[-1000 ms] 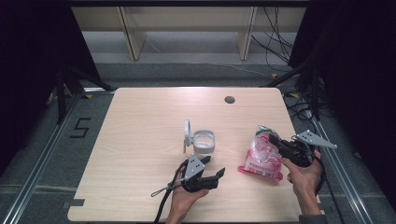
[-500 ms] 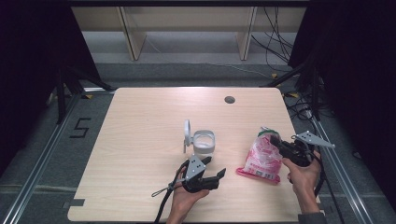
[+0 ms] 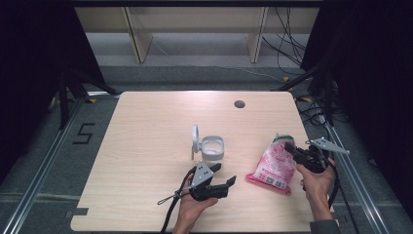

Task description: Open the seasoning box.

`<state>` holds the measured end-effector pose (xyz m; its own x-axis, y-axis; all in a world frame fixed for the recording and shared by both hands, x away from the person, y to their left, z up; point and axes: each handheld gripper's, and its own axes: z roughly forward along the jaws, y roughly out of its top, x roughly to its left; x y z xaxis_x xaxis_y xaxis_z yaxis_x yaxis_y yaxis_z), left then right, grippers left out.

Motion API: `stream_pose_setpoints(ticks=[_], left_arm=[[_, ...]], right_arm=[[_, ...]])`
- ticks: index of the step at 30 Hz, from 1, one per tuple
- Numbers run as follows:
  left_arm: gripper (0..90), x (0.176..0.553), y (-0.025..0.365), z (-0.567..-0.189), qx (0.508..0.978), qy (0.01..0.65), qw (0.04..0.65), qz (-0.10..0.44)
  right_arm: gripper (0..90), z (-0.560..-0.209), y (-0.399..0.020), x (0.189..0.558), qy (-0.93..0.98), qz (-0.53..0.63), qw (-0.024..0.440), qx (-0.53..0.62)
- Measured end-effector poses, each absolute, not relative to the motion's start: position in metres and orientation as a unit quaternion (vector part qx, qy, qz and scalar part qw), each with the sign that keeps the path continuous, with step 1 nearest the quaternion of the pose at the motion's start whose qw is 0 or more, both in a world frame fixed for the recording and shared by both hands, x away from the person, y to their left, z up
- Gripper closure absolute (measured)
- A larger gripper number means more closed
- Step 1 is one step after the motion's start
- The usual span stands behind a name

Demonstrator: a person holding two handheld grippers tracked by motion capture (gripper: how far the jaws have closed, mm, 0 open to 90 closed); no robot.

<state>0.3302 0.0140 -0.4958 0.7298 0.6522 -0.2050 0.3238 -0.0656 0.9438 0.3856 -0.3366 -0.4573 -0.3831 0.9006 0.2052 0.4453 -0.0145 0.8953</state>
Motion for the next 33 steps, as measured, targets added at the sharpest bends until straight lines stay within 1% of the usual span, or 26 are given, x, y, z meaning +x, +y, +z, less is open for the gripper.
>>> stream_pose_setpoints(ticks=[2, 3, 5, 7, 9, 10, 12, 13, 16, 19, 21, 23, 24, 27, 31, 32, 33], left_arm=[[31.1, 0.330, 0.015, -0.495, 0.721, 0.342, 0.586, 0.141], [31.0, 0.330, 0.016, -0.495, 0.722, 0.342, 0.585, 0.142], [31.0, 0.330, 0.016, -0.494, 0.722, 0.340, 0.586, 0.143], [31.0, 0.331, 0.016, -0.495, 0.719, 0.338, 0.590, 0.143], [30.9, 0.331, 0.017, -0.494, 0.719, 0.339, 0.591, 0.141], [30.9, 0.331, 0.017, -0.494, 0.720, 0.338, 0.590, 0.142], [30.9, 0.330, 0.017, -0.494, 0.719, 0.342, 0.588, 0.141], [30.8, 0.331, 0.017, -0.495, 0.722, 0.343, 0.583, 0.142], [30.6, 0.331, 0.016, -0.496, 0.725, 0.340, 0.582, 0.141], [30.4, 0.331, 0.016, -0.496, 0.726, 0.339, 0.582, 0.139], [30.3, 0.331, 0.015, -0.496, 0.718, 0.340, 0.592, 0.135], [30.4, 0.331, 0.018, -0.496, 0.723, 0.339, 0.585, 0.140], [30.3, 0.331, 0.018, -0.496, 0.723, 0.342, 0.583, 0.142], [30.4, 0.331, 0.018, -0.497, 0.721, 0.347, 0.583, 0.142], [30.4, 0.331, 0.019, -0.498, 0.720, 0.343, 0.587, 0.139], [30.4, 0.331, 0.020, -0.497, 0.722, 0.342, 0.585, 0.140], [30.4, 0.331, 0.020, -0.497, 0.724, 0.345, 0.580, 0.143]], right_arm=[[89.6, -0.458, -0.337, 0.386, 0.669, 0.488, 0.221, 0.514], [89.4, -0.458, -0.338, 0.386, 0.672, 0.483, 0.229, 0.513], [89.2, -0.461, -0.337, 0.388, 0.660, 0.501, 0.218, 0.516], [88.8, -0.463, -0.340, 0.389, 0.665, 0.486, 0.230, 0.518], [88.1, -0.465, -0.341, 0.389, 0.662, 0.483, 0.225, 0.527], [87.6, -0.466, -0.340, 0.389, 0.657, 0.487, 0.216, 0.534], [87.4, -0.469, -0.342, 0.392, 0.663, 0.483, 0.227, 0.525], [87.3, -0.468, -0.340, 0.390, 0.656, 0.479, 0.213, 0.542], [86.7, -0.471, -0.343, 0.393, 0.667, 0.477, 0.229, 0.525], [82.8, -0.470, -0.341, 0.392, 0.666, 0.472, 0.219, 0.534], [81.9, -0.473, -0.343, 0.391, 0.666, 0.457, 0.226, 0.545], [79.0, -0.477, -0.346, 0.392, 0.663, 0.459, 0.231, 0.544], [78.2, -0.477, -0.345, 0.389, 0.651, 0.462, 0.218, 0.561], [75.2, -0.478, -0.351, 0.390, 0.651, 0.460, 0.230, 0.558], [65.4, -0.480, -0.356, 0.388, 0.639, 0.461, 0.232, 0.571], [63.7, -0.478, -0.354, 0.386, 0.623, 0.465, 0.222, 0.589], [62.7, -0.477, -0.355, 0.385, 0.625, 0.462, 0.227, 0.587]])
